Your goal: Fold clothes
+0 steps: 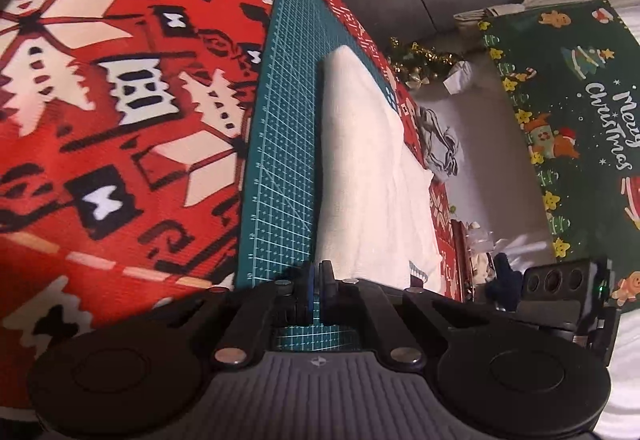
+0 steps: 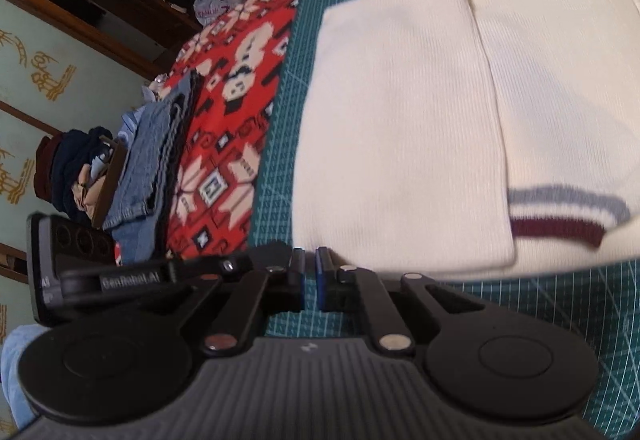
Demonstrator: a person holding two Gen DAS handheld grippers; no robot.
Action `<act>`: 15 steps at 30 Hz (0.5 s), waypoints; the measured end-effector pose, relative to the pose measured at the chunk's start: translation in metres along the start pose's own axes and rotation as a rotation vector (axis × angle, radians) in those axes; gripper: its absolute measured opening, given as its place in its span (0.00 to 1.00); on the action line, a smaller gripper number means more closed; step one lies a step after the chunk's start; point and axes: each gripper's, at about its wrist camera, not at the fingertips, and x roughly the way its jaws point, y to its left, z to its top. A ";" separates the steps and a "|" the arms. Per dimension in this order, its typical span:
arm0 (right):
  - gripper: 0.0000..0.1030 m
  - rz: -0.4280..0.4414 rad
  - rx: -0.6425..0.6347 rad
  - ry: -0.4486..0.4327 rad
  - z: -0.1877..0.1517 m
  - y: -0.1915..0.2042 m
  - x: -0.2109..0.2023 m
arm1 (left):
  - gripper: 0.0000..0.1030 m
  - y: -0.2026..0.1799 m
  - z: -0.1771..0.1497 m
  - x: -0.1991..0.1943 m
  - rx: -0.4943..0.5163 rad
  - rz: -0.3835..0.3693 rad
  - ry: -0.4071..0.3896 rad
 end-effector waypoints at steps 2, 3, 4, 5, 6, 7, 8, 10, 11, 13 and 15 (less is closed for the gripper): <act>0.06 0.004 0.013 0.003 -0.003 0.001 0.001 | 0.01 0.001 0.001 -0.004 -0.003 -0.011 -0.018; 0.06 0.005 0.008 -0.003 -0.003 0.003 -0.001 | 0.01 0.002 0.002 -0.006 -0.005 -0.017 -0.027; 0.07 -0.001 -0.004 -0.012 -0.002 0.006 -0.003 | 0.01 0.003 0.002 -0.007 -0.009 -0.019 -0.032; 0.08 -0.009 -0.017 -0.023 -0.001 0.010 -0.006 | 0.01 0.004 0.003 -0.006 -0.013 -0.019 -0.033; 0.08 -0.017 -0.031 -0.033 0.000 0.013 -0.009 | 0.01 0.004 0.004 -0.005 -0.015 -0.017 -0.031; 0.08 -0.026 -0.045 -0.043 0.001 0.016 -0.011 | 0.01 0.004 0.005 -0.003 -0.014 -0.013 -0.026; 0.09 -0.038 -0.051 -0.049 0.004 0.018 -0.010 | 0.01 0.003 0.006 -0.001 -0.009 -0.010 -0.020; 0.09 -0.066 -0.060 -0.058 0.008 0.021 -0.006 | 0.01 0.000 0.005 0.003 0.012 -0.002 -0.007; 0.09 -0.068 -0.060 -0.056 0.008 0.021 -0.005 | 0.01 -0.002 0.004 0.005 0.023 0.003 0.001; 0.09 -0.069 -0.057 -0.050 0.005 0.019 -0.004 | 0.02 -0.006 0.003 0.007 0.045 0.015 0.012; 0.09 -0.070 -0.055 -0.044 0.002 0.018 -0.003 | 0.02 -0.008 0.001 0.006 0.059 0.020 0.015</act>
